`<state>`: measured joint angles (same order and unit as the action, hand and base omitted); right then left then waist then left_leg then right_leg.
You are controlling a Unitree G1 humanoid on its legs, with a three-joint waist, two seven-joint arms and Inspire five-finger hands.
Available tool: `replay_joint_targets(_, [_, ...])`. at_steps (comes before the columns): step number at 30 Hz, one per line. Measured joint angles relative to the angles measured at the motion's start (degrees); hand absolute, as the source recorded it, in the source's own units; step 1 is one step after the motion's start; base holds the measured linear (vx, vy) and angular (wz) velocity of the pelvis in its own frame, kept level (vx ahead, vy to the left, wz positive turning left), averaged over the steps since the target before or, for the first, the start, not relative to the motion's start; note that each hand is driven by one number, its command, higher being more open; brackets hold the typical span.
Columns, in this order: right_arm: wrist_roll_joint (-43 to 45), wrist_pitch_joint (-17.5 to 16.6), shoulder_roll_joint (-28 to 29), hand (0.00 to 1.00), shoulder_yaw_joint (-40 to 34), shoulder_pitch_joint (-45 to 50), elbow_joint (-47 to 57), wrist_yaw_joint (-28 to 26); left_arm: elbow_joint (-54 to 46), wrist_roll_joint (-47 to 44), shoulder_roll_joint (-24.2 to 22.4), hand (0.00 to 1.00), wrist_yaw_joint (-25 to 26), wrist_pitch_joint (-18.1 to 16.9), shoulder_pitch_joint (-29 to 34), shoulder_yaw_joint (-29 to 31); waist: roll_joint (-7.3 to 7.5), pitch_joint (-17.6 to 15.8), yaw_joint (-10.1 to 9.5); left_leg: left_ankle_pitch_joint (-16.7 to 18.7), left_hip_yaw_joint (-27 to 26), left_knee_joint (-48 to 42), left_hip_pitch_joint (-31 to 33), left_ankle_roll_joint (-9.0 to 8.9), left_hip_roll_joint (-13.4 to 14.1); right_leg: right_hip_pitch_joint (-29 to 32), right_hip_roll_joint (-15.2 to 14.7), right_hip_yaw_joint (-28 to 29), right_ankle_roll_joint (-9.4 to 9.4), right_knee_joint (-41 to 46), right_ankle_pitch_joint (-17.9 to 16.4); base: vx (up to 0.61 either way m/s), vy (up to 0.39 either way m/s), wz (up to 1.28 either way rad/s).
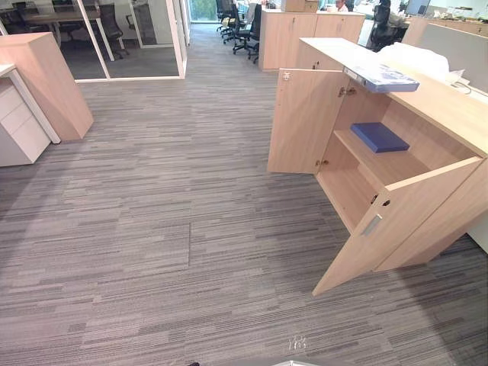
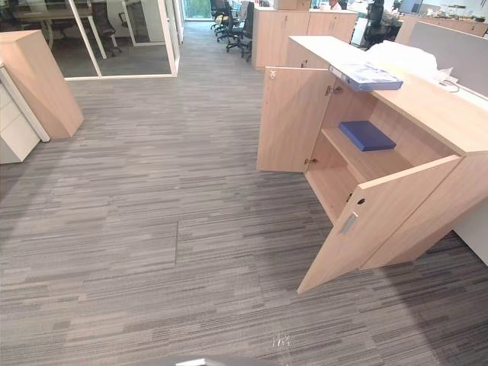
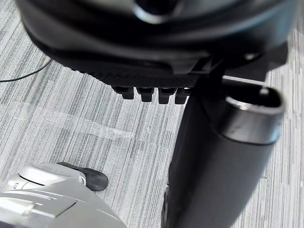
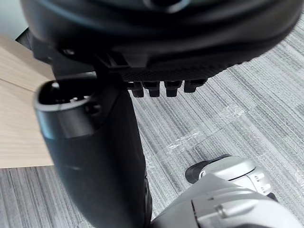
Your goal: Walk over to the cabinet, pick up the folder, carry it to the office cabinet, place the folder inside the office cabinet, then close the office cabinet door
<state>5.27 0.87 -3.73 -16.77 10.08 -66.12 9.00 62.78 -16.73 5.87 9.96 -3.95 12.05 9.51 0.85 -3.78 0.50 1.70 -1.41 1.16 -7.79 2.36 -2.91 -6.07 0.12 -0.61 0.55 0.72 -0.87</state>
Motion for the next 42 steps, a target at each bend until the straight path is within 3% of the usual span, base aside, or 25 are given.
replay_joint_targets(8, [0.0,-0.3,0.1,1.00,-0.3,-0.4,-0.1,-0.1,0.0,-4.0,-0.5,1.00,-1.0,-1.2,0.0,0.0,-0.23,-0.8,0.00,-0.2,0.2,1.4,-1.3,-0.24,0.0,-1.2,0.0,-0.4,0.05,-1.1,0.0,0.00,-0.002,0.01])
replay_joint_targets(27, [3.7,-1.3,1.0,1.00,-2.3,-0.3,-0.1,2.1,-0.1,-0.9,-0.6,1.00,2.2,-2.3,-0.1,0.3,0.29,-1.3,0.03,-0.4,-0.2,2.6,-2.4,-0.53,0.2,-2.1,0.2,-0.4,0.13,-2.0,0.0,0.00,0.000,0.00])
replay_joint_targets(36, [3.8,-1.7,1.2,1.00,-2.3,-0.3,0.0,2.4,-0.1,-5.1,-0.7,1.00,2.3,-2.4,-0.1,0.4,0.28,-1.7,0.03,0.6,-1.4,1.7,-2.5,-1.89,1.0,-2.2,0.9,0.7,0.17,-2.1,0.0,0.00,-0.031,-0.08])
replay_joint_targets(37, [3.8,-1.7,1.3,1.00,-2.3,-0.3,0.0,2.2,-0.1,-6.8,-0.6,1.00,2.0,-2.5,-0.1,0.5,0.51,-2.0,0.04,1.6,-1.5,-0.7,-1.5,-2.50,1.1,-2.2,0.9,0.7,0.17,-1.8,0.0,-0.03,-0.034,0.01])
replay_joint_targets(39, [3.8,-1.8,1.3,1.00,-2.5,-0.6,0.0,1.4,-0.1,-11.0,-1.0,1.00,0.8,-2.5,-0.7,1.1,0.27,-3.6,-0.05,7.2,-2.6,-13.0,4.0,-4.45,2.1,-2.1,1.2,0.6,-0.57,-0.7,-0.7,-0.05,-0.035,0.02])
replay_joint_targets(41, [3.8,-1.9,1.1,1.00,-3.9,-0.8,0.3,0.9,-0.2,-12.6,-1.9,1.00,-0.4,-2.5,-1.3,3.0,-0.60,-5.2,-0.06,9.9,-4.3,-23.9,8.7,-6.19,4.0,-2.1,2.1,0.5,-2.20,0.3,-1.8,-0.09,-0.021,0.04])
replay_joint_targets(42, [3.8,-1.8,1.1,1.00,-4.7,-0.9,0.2,1.0,-0.4,-14.0,-2.5,1.00,-0.8,-2.5,-1.4,4.3,-0.74,-5.8,-0.40,9.9,-5.7,-31.0,12.7,-6.26,4.9,-2.2,2.0,0.7,-2.61,0.3,-1.9,-0.12,-0.010,-0.02])
